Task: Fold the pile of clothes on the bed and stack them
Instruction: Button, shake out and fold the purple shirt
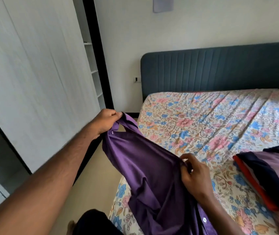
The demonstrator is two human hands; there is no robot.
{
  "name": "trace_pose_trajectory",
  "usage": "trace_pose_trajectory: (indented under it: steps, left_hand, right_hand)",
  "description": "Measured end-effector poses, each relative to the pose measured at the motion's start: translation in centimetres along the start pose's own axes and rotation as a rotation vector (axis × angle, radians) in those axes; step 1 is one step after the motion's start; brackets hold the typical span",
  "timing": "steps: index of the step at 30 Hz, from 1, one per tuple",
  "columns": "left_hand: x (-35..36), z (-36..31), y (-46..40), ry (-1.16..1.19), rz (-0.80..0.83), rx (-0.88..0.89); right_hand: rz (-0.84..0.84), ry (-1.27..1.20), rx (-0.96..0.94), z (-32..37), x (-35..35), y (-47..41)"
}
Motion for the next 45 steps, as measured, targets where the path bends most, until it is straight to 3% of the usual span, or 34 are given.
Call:
trace_pose_trajectory:
  steps: [5, 11, 14, 20, 24, 26, 28, 30, 32, 34, 36, 38, 40, 42, 43, 44, 45]
  left_hand:
    - [-1.6, -3.7, 1.1, 0.156, 0.125, -0.015]
    - [-1.2, -7.5, 1.0, 0.34, 0.152, -0.015]
    - [-1.1, -8.7, 0.8, 0.418, 0.134, -0.024]
    - [-2.0, -10.3, 1.0, 0.54, 0.301, -0.109]
    - [-2.2, -9.9, 0.6, 0.693, 0.259, -0.066]
    - [-2.8, -8.8, 0.5, 0.592, 0.168, 0.026]
    - [-3.1, -7.2, 0.7, 0.355, 0.156, 0.122]
    - [-2.2, -5.3, 1.3, 0.229, 0.32, 0.17]
    - [-0.3, -4.6, 1.8, 0.168, 0.502, 0.171]
    - [1.5, -4.7, 1.6, 0.019, 0.494, 0.202]
    - [1.6, -5.7, 0.5, -0.171, 0.288, 0.244]
    - [0.2, -6.5, -0.6, -0.314, 0.105, 0.334]
    - [-1.4, -7.5, -1.3, -0.236, 0.077, 0.404]
    - [-2.2, -9.4, -1.6, -0.025, 0.106, 0.421]
    - [-2.3, -10.3, -1.9, 0.068, 0.115, 0.424]
    - [-2.1, -11.1, -2.2, 0.136, 0.13, 0.418]
    - [-1.8, -11.9, -2.4, 0.183, 0.154, 0.407]
  right_hand:
    - [0.115, 0.073, -0.013, 2.9, -0.3, -3.4]
    - [0.102, -0.366, -0.301, 14.6, 1.6, -5.2]
    - [0.145, -0.483, -0.247, 18.7, 2.1, -6.6]
    - [0.304, -0.32, -0.166, 21.0, 3.2, -8.2]
    - [0.215, -0.361, -0.091, 20.4, 3.4, -10.5]
    - [0.182, -0.481, 0.011, 20.0, 2.6, -12.7]
    - [0.278, -0.771, 0.15, 20.1, 1.1, -15.0]
    - [0.449, -1.115, 0.289, 20.9, -0.9, -16.8]
    - [0.553, -1.243, 0.292, 21.7, -2.8, -18.3]
    - [0.615, -1.207, 0.231, 22.2, -3.8, -19.1]
    - [0.667, -1.101, 0.18, 21.8, -4.8, -20.0]
    - [0.705, -0.768, 0.042, 20.1, -6.3, -21.0]
    - [0.768, -0.28, -0.067, 18.1, -7.7, -21.6]
    - [0.854, 0.183, -0.06, 16.7, -7.9, -21.2]
    - [0.811, 0.344, -0.088, 16.4, -7.7, -21.1]
    - [0.738, 0.403, -0.139, 16.4, -7.3, -20.8]
    - [0.701, 0.309, -0.176, 16.6, -6.9, -20.4]
Point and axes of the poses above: each hand's wrist, its own y-axis away from the middle knuckle, its own x-axis out of the palm, z = x × y, the point moved 1 cm from there along -y, towards the middle knuckle, and after that the axes turned 8 degrees about x, right-handed, at the moved point
